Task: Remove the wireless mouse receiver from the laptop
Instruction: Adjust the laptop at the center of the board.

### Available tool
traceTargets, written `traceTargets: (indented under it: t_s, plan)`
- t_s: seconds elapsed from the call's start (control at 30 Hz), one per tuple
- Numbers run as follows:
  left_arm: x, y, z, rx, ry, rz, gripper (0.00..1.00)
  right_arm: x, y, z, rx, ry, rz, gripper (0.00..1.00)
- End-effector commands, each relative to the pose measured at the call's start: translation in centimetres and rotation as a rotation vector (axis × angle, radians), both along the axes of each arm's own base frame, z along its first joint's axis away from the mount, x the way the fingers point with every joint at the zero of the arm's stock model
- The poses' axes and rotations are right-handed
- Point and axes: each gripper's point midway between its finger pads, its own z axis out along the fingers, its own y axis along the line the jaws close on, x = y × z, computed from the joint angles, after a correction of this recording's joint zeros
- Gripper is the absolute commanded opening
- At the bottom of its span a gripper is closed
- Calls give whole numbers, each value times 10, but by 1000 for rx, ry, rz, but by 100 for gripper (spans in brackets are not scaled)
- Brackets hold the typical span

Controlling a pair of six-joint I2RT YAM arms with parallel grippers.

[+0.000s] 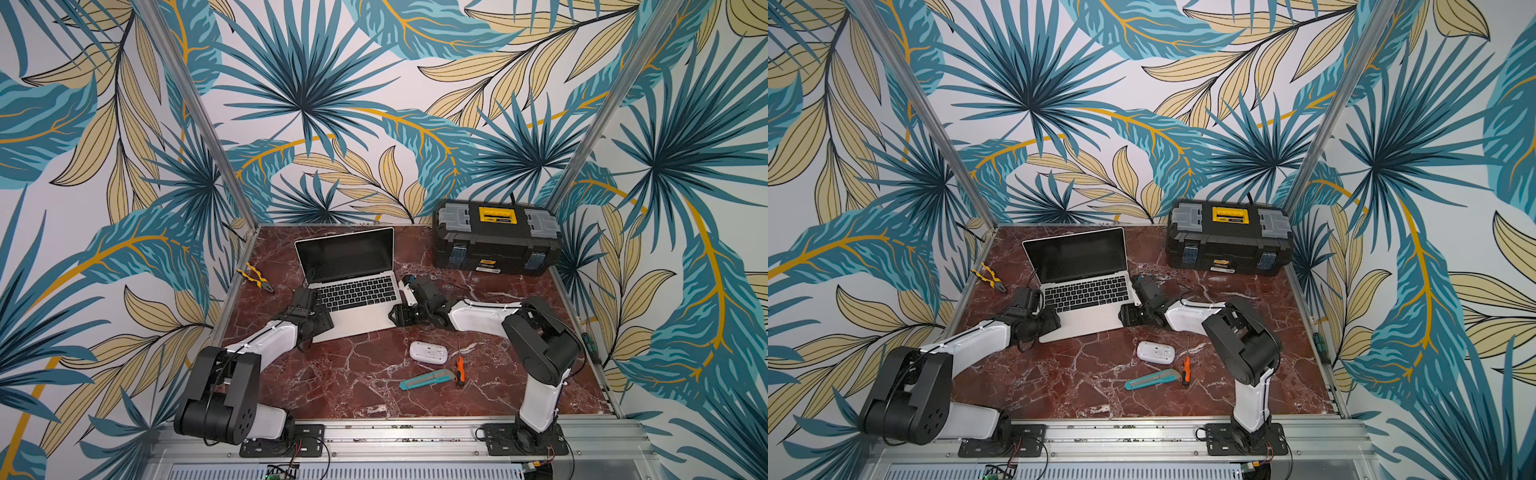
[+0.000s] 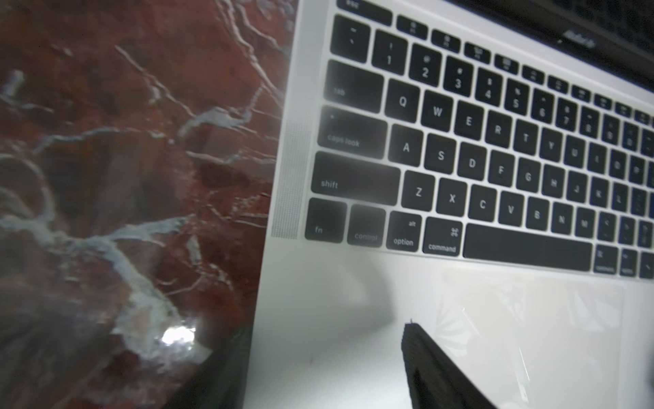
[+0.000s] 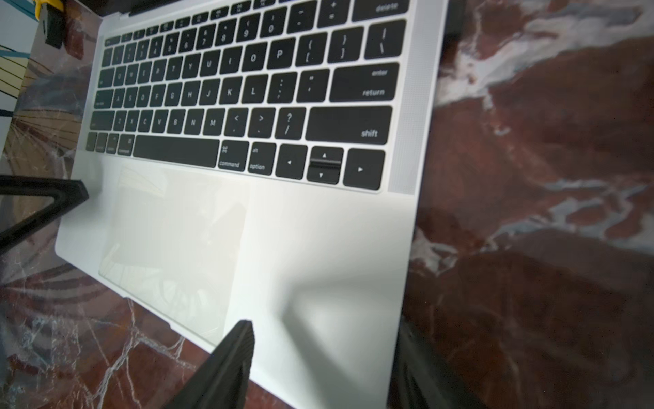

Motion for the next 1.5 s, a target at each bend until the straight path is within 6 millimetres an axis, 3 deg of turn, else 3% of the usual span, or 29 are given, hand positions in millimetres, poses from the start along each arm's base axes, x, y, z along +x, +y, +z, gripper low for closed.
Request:
traceTargets:
  t_s: [0.0,0.1,0.27,0.57,0.77,0.9,1.2,1.47]
  plan:
    - [-20,-36,-10,-143,68,-107,71,-83,44,2,137,148,173,67]
    - [-20,-38,-12,-156,65,-117,71,-100,39,-1,129,151,168,67]
    - [-21,-46,-14,-191,68,-147,70,-113,28,6,140,148,154,67]
    - [-25,-47,-11,-207,57,-146,72,-111,11,6,105,120,111,70]
    - [-21,-40,-9,-159,77,-124,77,-92,8,11,16,53,99,75]
    - [-20,-31,1,-115,61,-103,81,-78,1,27,27,-19,47,77]
    - [-17,-25,14,-72,53,-109,83,-63,-6,59,-20,-147,174,76]
    - [-21,-16,16,-20,72,-93,83,-31,-30,73,15,-177,135,74]
